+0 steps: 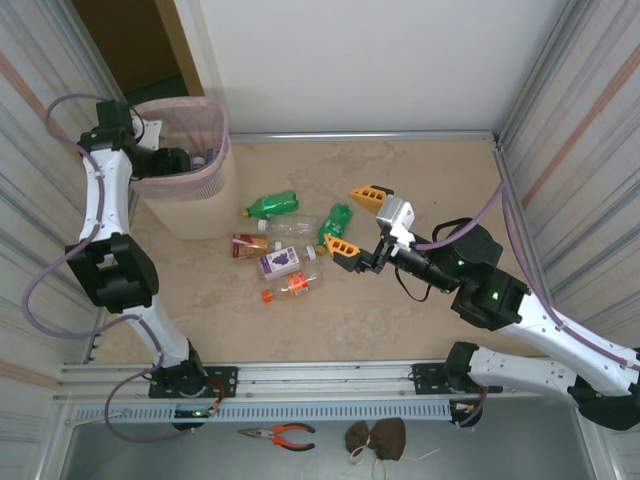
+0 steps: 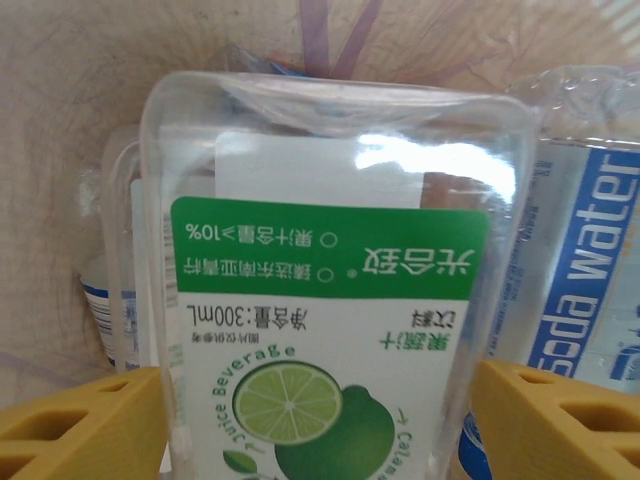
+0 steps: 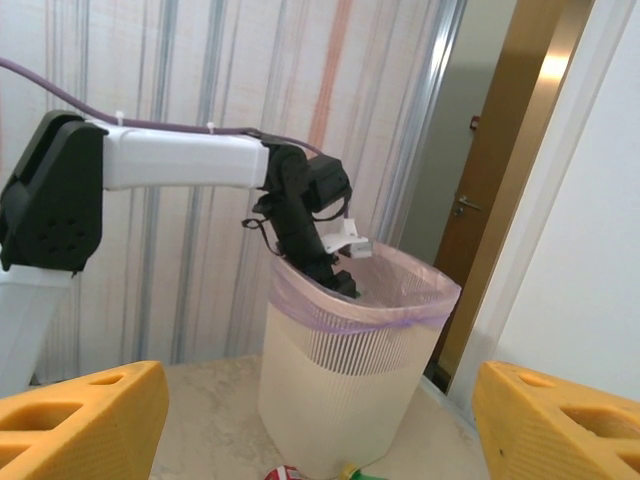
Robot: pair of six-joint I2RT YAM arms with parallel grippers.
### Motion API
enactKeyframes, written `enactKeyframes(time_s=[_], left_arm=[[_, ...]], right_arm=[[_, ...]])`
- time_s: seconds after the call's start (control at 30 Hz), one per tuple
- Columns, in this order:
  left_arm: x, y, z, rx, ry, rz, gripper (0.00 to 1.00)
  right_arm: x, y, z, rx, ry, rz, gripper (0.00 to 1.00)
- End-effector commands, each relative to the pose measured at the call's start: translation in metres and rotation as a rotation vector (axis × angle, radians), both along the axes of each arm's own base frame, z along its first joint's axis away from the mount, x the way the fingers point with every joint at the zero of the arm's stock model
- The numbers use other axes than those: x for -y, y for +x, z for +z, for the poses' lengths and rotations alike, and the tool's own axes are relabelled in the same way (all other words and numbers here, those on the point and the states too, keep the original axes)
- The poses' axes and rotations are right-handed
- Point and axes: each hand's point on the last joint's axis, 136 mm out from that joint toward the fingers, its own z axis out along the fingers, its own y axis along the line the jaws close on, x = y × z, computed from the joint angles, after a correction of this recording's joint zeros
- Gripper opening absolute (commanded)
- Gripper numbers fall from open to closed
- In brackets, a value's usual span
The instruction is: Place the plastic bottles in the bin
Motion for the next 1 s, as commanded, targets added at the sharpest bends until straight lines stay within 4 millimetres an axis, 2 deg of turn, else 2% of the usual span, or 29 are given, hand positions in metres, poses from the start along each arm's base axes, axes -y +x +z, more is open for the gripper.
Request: enactKeyframes(time_s=[0.0,0.33,0.5,0.57,0.77,0.97], left_arm=[[0.002,-0.009,0.046,0.103,0.009,-0.008,0.79],[0.021,-0.025,0.101,0.255,-0.042,-0.046,0.79],[0.040,-0.038,0.137,0.370,-0.109,-0.089,0.79],[0.047,-0.044,0.148,0.415,-0.138,-0.108,0.79],[0.074,-0.068,0.178,0.538,-0.242,-0.192,0.79],[0.093,-0.092,0.190,0.605,-0.320,-0.246,0.80]], right_arm=[[0.006,0.011,0.001,-0.015,0.014,-0.056,0.79],[0.013,0.045,-0.019,-0.166,-0.001,-0.173,0.79],[0.028,0.083,-0.040,-0.324,0.005,-0.339,0.80],[0.032,0.096,-0.051,-0.387,0.005,-0.394,0.81],[0.030,0.137,-0.105,-0.641,-0.011,-0.508,0.79],[0.024,0.165,-0.162,-0.887,0.003,-0.586,0.76]])
